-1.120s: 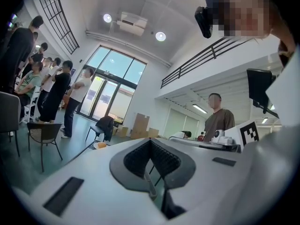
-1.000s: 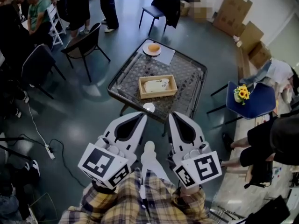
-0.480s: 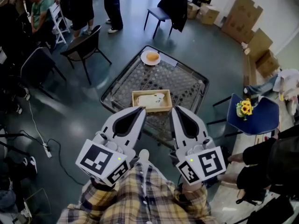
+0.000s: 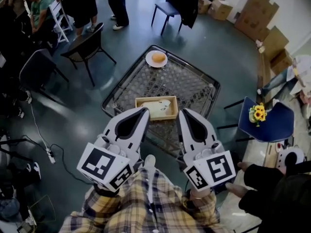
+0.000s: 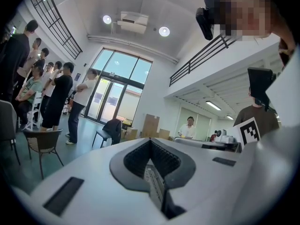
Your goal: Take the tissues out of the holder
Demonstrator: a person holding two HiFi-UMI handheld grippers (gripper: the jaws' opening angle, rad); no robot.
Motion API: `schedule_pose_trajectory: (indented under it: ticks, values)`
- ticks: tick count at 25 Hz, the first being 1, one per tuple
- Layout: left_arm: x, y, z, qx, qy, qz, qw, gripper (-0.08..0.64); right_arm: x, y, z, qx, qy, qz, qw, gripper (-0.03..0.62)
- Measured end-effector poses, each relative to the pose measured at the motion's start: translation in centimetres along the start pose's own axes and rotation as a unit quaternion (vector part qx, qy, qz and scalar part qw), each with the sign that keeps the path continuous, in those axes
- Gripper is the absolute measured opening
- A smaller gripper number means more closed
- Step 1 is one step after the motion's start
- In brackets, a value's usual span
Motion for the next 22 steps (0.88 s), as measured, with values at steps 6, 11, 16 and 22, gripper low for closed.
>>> schedule_pose_trajectory:
  ticks: [6,11,16,22]
  values:
    - [-0.5,3.1,2.6,-0.016,-0.007,0.01,0.9998,0.014,-0.8,3.1,-1.7,-0.018,-0.002,0.004,1.0,0.009]
    - [-0.8,6.7,6.4,-0.038,-0.019,0.026,0.9987,0.014,-1.9,7.4,-3.6,-0.044,-0.003,0.01,0.999,0.009]
    - [-0.7,10.7,10.4,-0.072,-0.025,0.045,0.9961,0.014,-2.6,12.7,-5.4,-0.075,-0.004,0.007,0.997,0.009]
    - [-1.2,14.2,14.1,-0.11,-0.038,0.064,0.9912,0.014,-4.0,16.3,-7.6,-0.124,-0.003,0.013,0.992,0.009]
Point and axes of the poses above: the fingertips, and each gripper's own axes: y forward along the fingers, z to its left, x out of its top, the point moved 4 cm from there along -y, backward along the fingers, and after that the axes turned 15 degrees about -z, right-handed, at the moved point
